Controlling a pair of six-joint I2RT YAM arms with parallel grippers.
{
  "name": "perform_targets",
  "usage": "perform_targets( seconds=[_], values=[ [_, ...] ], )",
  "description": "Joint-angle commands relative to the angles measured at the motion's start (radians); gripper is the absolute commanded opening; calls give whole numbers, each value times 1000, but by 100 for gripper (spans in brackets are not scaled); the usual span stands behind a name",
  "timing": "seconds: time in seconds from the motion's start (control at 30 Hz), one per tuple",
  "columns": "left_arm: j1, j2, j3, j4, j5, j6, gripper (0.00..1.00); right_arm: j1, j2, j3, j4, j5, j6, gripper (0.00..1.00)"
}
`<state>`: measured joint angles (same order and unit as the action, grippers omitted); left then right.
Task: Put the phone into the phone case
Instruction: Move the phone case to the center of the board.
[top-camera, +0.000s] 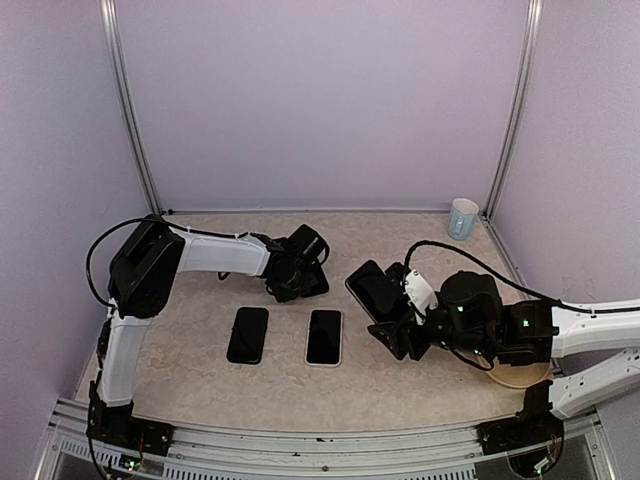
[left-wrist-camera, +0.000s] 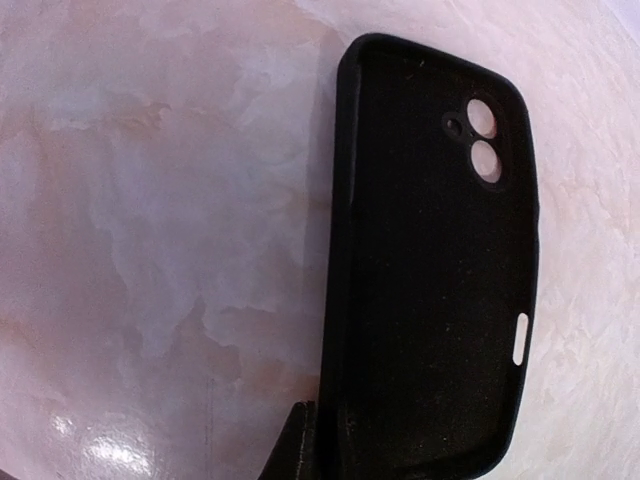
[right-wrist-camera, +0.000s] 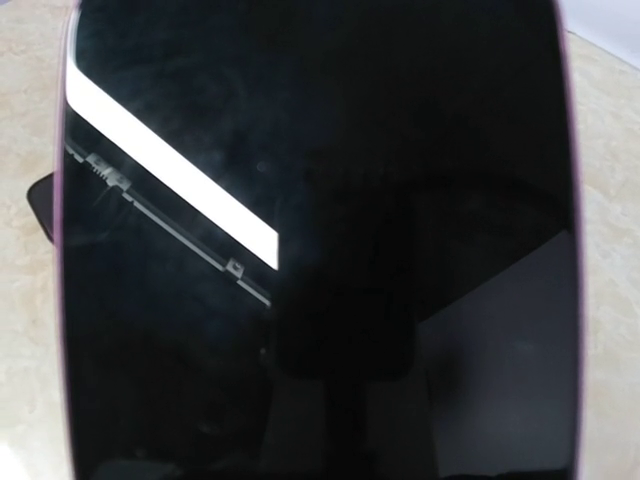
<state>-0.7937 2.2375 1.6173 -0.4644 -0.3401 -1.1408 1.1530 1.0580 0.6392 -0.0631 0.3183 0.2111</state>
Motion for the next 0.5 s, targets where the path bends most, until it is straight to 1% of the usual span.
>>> perform_targets(
  seconds=[0.0,0.13,0.17,0.3,0.47],
  values=[
    [-13,-15,-69,3,84,-24,13,-5,-17,3,27,10,19,31],
    [-16,-40,-86,52,114,-19,21,-6,-8,12,28,17,9,31],
    [-16,-43,-87,59,117,-15,28,-6,-7,14,25,19,7,31],
    [-18,-76,-107,110,119,12,40,-6,2,19,25,25,2,31],
    [-18,-116,-125,181,117,50,44,-6,12,17,27,29,-1,31]
  ],
)
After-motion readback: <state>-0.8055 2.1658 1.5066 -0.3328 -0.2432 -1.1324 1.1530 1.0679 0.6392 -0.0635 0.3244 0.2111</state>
